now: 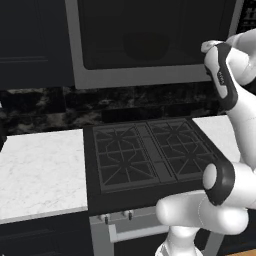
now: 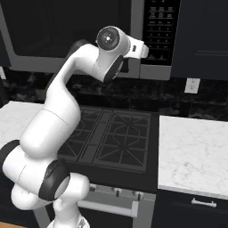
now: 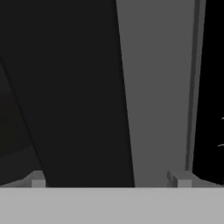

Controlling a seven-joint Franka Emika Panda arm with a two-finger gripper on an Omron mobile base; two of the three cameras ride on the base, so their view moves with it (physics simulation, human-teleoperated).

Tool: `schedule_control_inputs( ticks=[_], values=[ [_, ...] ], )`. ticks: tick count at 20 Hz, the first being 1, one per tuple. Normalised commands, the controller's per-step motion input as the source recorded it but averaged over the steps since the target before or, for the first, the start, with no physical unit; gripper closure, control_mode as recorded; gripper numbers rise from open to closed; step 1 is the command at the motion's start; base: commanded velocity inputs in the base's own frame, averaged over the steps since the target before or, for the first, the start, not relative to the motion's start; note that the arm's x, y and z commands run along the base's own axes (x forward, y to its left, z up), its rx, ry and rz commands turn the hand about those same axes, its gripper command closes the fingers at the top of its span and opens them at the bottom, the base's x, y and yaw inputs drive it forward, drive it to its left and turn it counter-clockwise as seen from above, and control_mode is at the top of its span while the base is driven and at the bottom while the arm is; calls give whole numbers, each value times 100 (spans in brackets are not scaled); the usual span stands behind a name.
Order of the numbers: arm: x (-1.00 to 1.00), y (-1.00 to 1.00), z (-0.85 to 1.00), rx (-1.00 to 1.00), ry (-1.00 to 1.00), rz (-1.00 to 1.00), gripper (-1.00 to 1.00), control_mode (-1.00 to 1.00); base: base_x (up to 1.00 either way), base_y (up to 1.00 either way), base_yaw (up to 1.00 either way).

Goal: Open the microwave, place the bowl with waffle inside the microwave, then close the microwave door and turn it on.

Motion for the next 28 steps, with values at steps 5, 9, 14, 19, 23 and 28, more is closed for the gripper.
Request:
schedule_control_inputs(
  ticks=[5,9,14,19,23,28],
  values=[
    [7,0,0,0,0,-1,-100,-100,0,0,0],
    [-66,0,0,0,-3,-9,-100,-100,0,0,0],
    [-68,0,5,0,0,-6,-100,-100,0,0,0],
    [-28,-6,0,0,0,1,-100,-100,0,0,0],
    [60,-2,0,0,0,5,-100,-100,0,0,0],
    [80,-13,-4,0,1,3,-100,-100,0,0,0]
  ],
)
